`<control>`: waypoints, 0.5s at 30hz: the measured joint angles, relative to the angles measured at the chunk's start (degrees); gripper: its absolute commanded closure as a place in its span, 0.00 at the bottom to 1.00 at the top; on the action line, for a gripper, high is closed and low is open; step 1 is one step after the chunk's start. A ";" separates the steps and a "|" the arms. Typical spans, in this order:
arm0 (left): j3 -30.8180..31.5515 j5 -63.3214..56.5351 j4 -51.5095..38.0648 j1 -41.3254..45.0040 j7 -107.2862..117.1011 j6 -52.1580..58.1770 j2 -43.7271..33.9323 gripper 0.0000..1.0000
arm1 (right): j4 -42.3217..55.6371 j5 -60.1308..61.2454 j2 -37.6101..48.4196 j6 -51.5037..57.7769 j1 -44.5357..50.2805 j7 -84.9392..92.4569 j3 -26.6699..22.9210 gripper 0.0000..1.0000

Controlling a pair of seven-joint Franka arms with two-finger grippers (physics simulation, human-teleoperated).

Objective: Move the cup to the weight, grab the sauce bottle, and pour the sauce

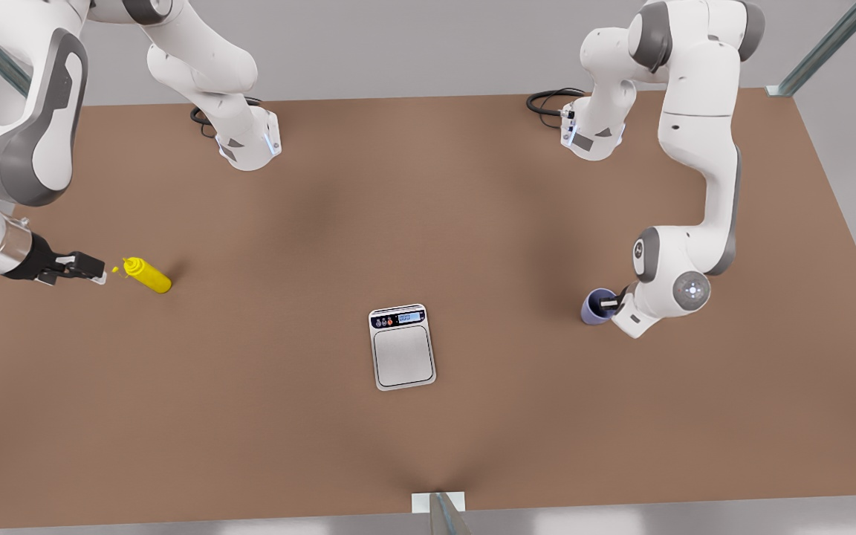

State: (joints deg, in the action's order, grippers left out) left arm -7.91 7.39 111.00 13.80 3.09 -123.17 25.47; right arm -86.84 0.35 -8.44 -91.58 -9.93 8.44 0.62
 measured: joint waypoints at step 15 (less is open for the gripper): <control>2.12 2.95 -31.03 23.47 37.18 10.42 12.38 0.79 | 0.27 -0.09 -0.09 -0.01 -0.10 0.97 0.00 0.00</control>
State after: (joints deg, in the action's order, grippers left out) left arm -5.79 10.34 79.97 37.27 40.27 -112.76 37.85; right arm -86.57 0.26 -8.53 -91.59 -10.03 9.40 0.62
